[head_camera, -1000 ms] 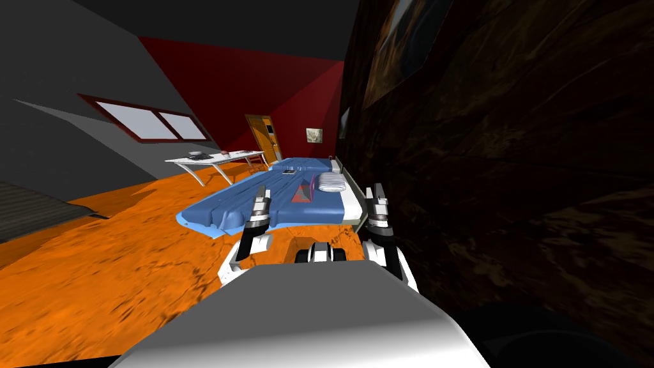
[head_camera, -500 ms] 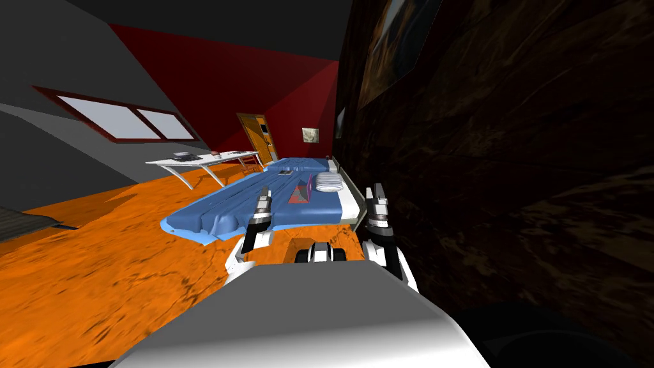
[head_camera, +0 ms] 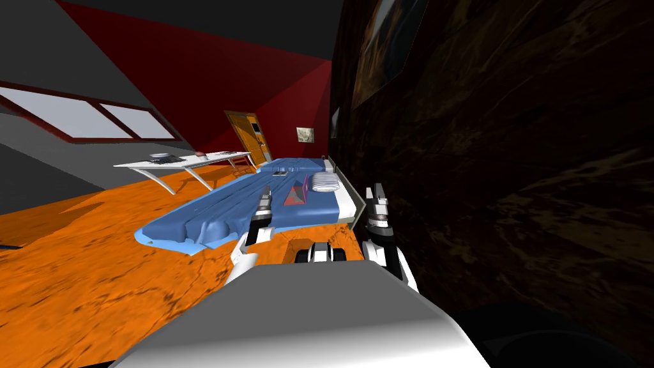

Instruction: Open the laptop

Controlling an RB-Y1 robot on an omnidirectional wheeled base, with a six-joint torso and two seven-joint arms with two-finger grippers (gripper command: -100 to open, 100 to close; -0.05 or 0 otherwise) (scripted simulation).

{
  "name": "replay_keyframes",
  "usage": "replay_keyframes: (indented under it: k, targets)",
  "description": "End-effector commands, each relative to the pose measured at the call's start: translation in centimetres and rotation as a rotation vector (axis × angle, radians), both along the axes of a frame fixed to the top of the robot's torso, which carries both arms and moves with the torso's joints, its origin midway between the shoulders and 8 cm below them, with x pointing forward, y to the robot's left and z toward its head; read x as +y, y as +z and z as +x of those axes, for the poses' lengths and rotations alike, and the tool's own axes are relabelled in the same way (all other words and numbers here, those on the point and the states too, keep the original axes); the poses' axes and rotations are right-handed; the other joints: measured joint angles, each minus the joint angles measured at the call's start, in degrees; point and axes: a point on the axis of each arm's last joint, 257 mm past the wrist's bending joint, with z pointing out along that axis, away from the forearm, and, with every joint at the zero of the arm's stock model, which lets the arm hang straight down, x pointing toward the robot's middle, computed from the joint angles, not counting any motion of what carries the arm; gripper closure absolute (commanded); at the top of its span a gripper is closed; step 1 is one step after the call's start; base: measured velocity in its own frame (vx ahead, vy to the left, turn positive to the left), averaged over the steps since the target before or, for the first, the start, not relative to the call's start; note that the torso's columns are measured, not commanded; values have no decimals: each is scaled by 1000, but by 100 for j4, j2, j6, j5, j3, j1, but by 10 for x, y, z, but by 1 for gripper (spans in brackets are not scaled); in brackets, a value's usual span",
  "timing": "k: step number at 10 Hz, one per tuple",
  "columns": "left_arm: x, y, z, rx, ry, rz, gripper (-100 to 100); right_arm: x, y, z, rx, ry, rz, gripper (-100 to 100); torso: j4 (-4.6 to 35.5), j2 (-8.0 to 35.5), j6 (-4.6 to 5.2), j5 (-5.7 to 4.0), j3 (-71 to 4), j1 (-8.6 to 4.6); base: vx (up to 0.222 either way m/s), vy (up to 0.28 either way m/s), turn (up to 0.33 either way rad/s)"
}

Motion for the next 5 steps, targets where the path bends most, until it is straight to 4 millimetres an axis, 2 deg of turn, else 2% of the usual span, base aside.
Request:
replay_keyframes:
  k: [1, 5]
  targets:
    - [5, -15, 8, 32, 16, -1, -100, 0, 0, 0, 0, 0, 0, 0, 0, 1, -3, 1, 1, 1, 0, 0, 0]
    - [18, -35, 26, 80, 53, 1, -100, 0, 0, 0, 0, 0, 0, 0, -1, -1, 0, 1, 0, 0, 5, -5, -76]
